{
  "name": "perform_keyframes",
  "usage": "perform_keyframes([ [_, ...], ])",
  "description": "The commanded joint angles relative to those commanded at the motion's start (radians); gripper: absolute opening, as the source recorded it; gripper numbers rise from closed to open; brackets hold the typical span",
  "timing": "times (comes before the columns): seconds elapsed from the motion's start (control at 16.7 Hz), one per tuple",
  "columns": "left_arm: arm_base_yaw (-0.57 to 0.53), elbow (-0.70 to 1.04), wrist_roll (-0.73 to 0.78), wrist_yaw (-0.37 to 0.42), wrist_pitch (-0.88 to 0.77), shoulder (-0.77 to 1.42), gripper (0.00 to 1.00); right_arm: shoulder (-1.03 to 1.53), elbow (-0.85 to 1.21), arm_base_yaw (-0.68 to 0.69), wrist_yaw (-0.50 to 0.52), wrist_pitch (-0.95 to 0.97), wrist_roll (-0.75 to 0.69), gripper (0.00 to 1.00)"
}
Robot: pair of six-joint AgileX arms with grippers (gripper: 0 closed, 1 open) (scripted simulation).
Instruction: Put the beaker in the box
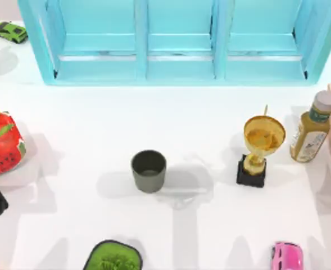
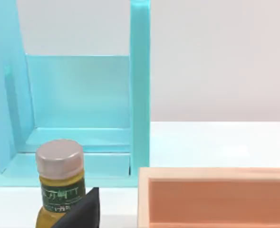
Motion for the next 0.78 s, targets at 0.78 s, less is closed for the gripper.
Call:
perform_keyframes([
  [0.78,0.000,0.000,0.000,0.000,0.000,0.000,1.00,0.544,0.667,0.257,0.098,-0.331,0.197,1.00],
])
